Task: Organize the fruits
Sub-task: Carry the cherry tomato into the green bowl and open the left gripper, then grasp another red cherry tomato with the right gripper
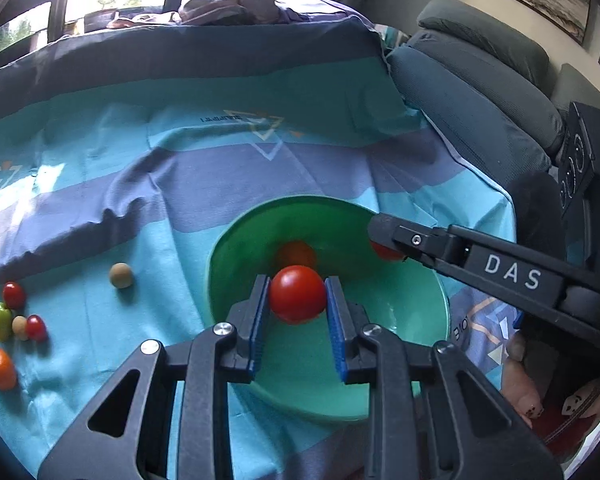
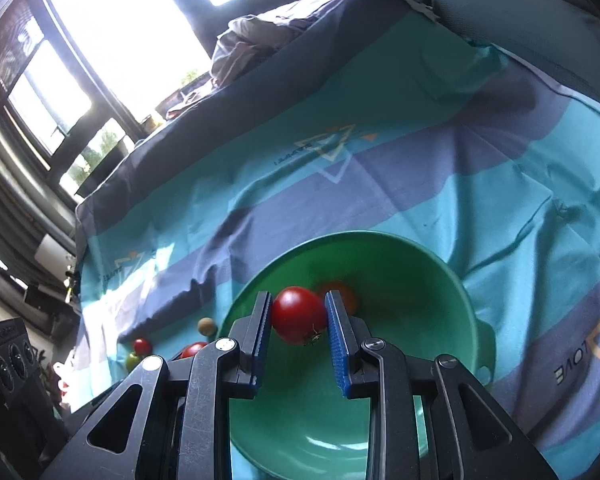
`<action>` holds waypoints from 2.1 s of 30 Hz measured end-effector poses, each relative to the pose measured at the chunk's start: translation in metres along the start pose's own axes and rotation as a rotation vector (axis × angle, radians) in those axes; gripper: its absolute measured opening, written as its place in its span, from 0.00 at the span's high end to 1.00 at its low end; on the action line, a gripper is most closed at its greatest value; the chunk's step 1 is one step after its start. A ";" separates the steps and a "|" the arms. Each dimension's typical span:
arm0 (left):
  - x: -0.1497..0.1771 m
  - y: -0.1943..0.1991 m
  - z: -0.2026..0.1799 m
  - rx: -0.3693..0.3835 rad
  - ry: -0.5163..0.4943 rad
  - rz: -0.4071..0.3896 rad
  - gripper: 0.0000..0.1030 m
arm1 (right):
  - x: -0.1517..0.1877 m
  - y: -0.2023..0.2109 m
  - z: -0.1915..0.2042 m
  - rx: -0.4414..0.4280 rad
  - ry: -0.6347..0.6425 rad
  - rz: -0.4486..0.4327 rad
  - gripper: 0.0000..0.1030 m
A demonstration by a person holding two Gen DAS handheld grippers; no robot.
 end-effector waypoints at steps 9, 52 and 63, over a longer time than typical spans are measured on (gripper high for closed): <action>0.003 -0.032 -0.024 0.049 -0.021 0.064 0.74 | 0.001 -0.008 -0.036 0.132 -0.031 0.019 0.71; 0.137 0.154 0.292 -0.530 0.641 -0.089 0.43 | 0.149 -0.119 0.205 -0.177 0.407 0.390 0.54; 0.136 0.145 0.295 -0.477 0.641 -0.083 0.48 | 0.187 -0.178 0.214 -0.031 0.529 0.477 0.66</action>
Point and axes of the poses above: each gripper's, at about its wrist camera, not at the fingertips, and y roughly against the way its jaws point, z to its left, x to its underside, the point moved 8 cm from there along -y, roughly the way its jaws point, and after that the axes turned 8 degrees about -y, right-handed, at the moved point
